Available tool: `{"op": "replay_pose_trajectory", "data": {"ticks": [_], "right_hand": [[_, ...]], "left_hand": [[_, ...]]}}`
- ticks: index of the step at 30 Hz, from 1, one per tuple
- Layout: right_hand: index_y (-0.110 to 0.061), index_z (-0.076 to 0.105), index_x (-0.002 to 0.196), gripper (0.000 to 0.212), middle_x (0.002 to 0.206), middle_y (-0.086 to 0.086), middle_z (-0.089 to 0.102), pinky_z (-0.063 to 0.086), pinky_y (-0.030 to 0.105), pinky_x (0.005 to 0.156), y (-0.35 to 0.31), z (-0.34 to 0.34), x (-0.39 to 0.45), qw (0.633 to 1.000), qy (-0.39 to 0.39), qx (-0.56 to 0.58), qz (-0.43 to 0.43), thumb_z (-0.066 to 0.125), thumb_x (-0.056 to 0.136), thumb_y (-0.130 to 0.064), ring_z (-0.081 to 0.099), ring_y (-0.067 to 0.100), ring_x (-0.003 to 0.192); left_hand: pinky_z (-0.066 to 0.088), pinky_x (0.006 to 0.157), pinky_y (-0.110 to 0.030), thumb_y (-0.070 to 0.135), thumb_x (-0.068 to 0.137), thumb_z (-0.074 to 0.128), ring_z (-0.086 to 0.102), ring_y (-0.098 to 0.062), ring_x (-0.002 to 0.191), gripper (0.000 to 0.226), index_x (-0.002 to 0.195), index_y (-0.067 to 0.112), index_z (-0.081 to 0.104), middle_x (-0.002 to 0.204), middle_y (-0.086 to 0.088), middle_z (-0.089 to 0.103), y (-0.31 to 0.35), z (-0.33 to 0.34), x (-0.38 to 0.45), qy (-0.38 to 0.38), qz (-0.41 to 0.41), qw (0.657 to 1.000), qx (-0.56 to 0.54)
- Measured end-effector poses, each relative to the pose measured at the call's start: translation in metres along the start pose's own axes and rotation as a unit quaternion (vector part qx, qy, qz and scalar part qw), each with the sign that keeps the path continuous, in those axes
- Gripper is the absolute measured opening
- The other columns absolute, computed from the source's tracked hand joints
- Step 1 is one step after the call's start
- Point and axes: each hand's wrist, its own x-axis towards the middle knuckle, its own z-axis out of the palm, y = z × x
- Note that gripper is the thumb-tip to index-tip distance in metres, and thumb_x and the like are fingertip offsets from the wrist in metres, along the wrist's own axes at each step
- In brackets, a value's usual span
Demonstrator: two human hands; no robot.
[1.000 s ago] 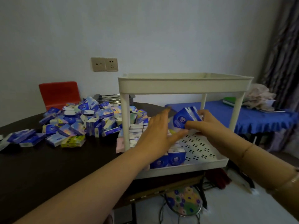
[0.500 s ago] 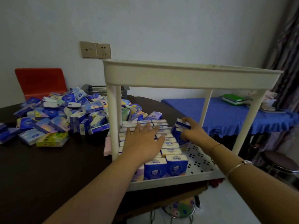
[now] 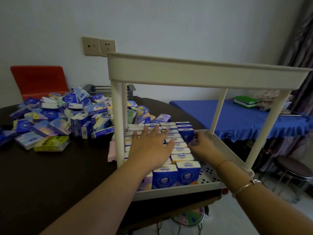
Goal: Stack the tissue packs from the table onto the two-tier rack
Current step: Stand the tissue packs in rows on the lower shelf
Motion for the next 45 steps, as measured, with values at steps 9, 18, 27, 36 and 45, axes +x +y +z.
{"op": "replay_pose_trajectory", "data": {"ticks": [9, 18, 27, 36, 45], "right_hand": [[-0.013, 0.046, 0.122, 0.049, 0.124, 0.009, 0.051, 0.031, 0.037, 0.097, -0.005, 0.001, -0.001, 0.992, -0.001, -0.112, -0.057, 0.062, 0.084, -0.038, 0.043, 0.028, 0.116], [-0.018, 0.047, 0.123, 0.043, 0.118, 0.004, 0.057, 0.03, 0.037, 0.104, -0.008, -0.002, -0.005, 0.991, -0.041, -0.107, -0.071, 0.062, 0.086, -0.034, 0.049, 0.022, 0.113], [-0.009, 0.043, 0.133, 0.042, 0.137, 0.007, 0.048, 0.045, 0.025, 0.083, -0.027, -0.051, -0.061, 0.998, 0.006, 0.004, -0.07, 0.05, 0.093, -0.013, 0.052, 0.017, 0.107], [-0.029, 0.052, 0.107, 0.023, 0.111, -0.008, 0.055, 0.04, 0.01, 0.074, -0.083, -0.078, -0.163, 0.968, 0.042, 0.003, -0.246, 0.052, 0.089, -0.014, 0.053, 0.003, 0.099], [-0.032, 0.056, 0.105, 0.023, 0.106, -0.015, 0.057, 0.048, 0.02, 0.081, -0.165, -0.021, -0.217, 0.938, -0.059, 0.066, -0.335, 0.052, 0.091, -0.015, 0.054, -0.003, 0.094]], "left_hand": [[-0.003, 0.117, -0.052, 0.061, 0.096, 0.016, -0.005, -0.022, 0.148, 0.056, 0.149, 0.044, 0.008, 0.16, 0.009, -0.001, 0.0, -0.002, -0.003, -0.003, 0.004, 1.0, -0.003], [-0.002, 0.117, -0.053, 0.059, 0.097, 0.017, -0.004, -0.023, 0.148, 0.056, 0.15, 0.041, 0.009, 0.161, 0.007, 0.0, 0.0, -0.001, -0.002, -0.008, 0.002, 1.0, -0.001], [0.026, 0.112, -0.045, 0.035, 0.101, 0.032, 0.05, -0.017, 0.12, 0.034, 0.13, 0.029, 0.049, 0.131, 0.004, 0.057, 0.012, -0.021, -0.025, 0.195, 0.066, 0.977, -0.053], [0.038, 0.089, -0.02, 0.018, 0.098, 0.045, 0.05, -0.004, 0.115, 0.028, 0.121, 0.028, 0.057, 0.125, 0.013, 0.056, 0.005, -0.055, -0.098, 0.218, 0.1, 0.935, -0.261], [0.055, 0.074, -0.038, 0.015, 0.093, 0.05, 0.063, -0.006, 0.079, 0.02, 0.09, 0.029, 0.063, 0.088, 0.011, 0.065, -0.097, -0.07, -0.165, 0.259, -0.012, 0.909, -0.327]]}}
